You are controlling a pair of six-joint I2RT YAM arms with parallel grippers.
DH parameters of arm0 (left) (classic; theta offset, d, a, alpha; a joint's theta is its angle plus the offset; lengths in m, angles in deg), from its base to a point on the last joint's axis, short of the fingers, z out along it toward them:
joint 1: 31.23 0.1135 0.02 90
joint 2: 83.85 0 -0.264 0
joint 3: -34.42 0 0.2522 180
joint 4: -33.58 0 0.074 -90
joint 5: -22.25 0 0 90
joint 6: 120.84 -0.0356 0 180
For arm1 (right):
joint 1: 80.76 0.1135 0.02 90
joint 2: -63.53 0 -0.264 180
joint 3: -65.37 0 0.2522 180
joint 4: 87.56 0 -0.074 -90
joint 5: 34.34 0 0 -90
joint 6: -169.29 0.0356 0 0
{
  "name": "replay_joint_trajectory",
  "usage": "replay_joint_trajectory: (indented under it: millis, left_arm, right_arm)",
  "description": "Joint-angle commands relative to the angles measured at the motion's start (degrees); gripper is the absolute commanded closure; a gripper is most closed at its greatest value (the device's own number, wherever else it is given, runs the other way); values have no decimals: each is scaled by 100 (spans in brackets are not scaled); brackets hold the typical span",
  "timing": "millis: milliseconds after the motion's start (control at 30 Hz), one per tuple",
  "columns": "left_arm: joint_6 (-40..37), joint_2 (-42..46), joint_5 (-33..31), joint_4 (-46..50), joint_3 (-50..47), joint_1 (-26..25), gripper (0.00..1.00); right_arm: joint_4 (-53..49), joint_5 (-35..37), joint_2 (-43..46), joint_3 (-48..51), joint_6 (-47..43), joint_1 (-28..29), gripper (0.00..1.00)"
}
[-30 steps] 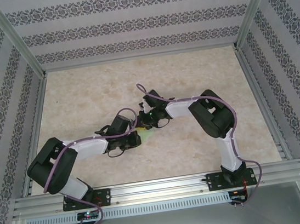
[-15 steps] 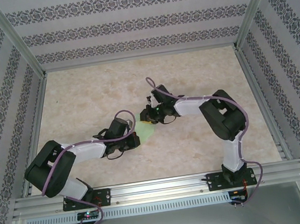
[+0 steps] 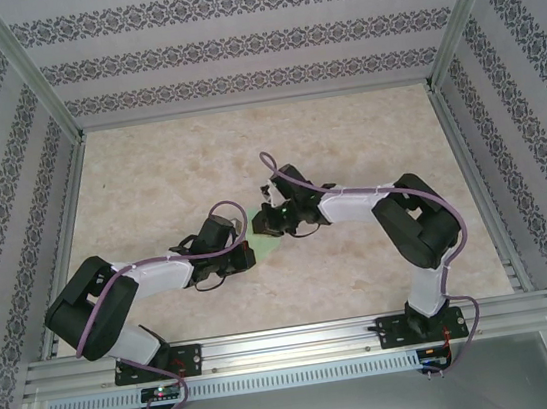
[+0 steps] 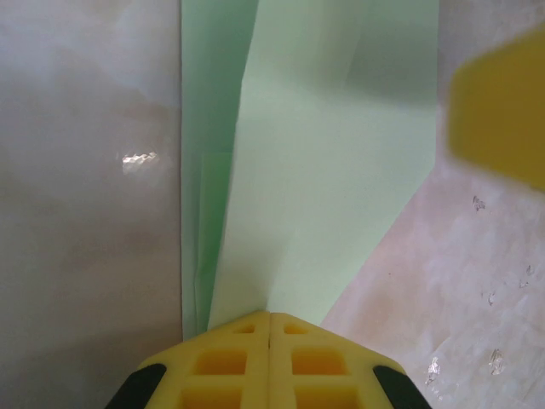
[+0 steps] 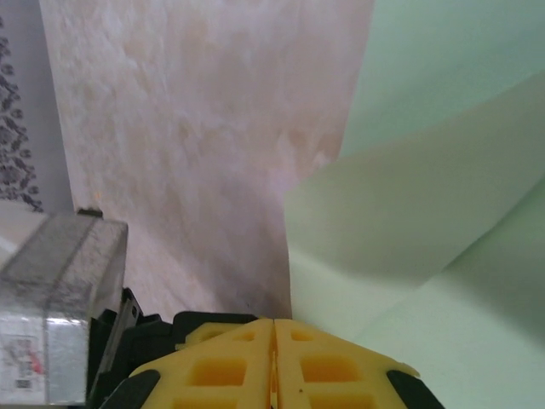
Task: Fold a paper plane with a square sheet of paper (pick it up from the middle)
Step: Fourth fold the wing at the center of the table.
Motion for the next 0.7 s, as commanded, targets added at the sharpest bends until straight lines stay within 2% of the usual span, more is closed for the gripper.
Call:
replay_joint_trajectory:
  millis: [0,300,433,667]
  left_arm:
    - [5,-181,-337,800,-152,49,100]
    - [-20,-208,-305,814,-132,46,100]
    - [-42,-264,-303,835,-146,49,100]
    - [-133,-287,-366,994,-302,49,100]
  right_arm:
    - [98,-56,-216,-64,-88,131,91]
    - [268,-39,-627,10,-34,261,93]
    - [-437,465,-778,-215,-316,249,94]
    - [-592,850,-802,-421,-260,-100,93]
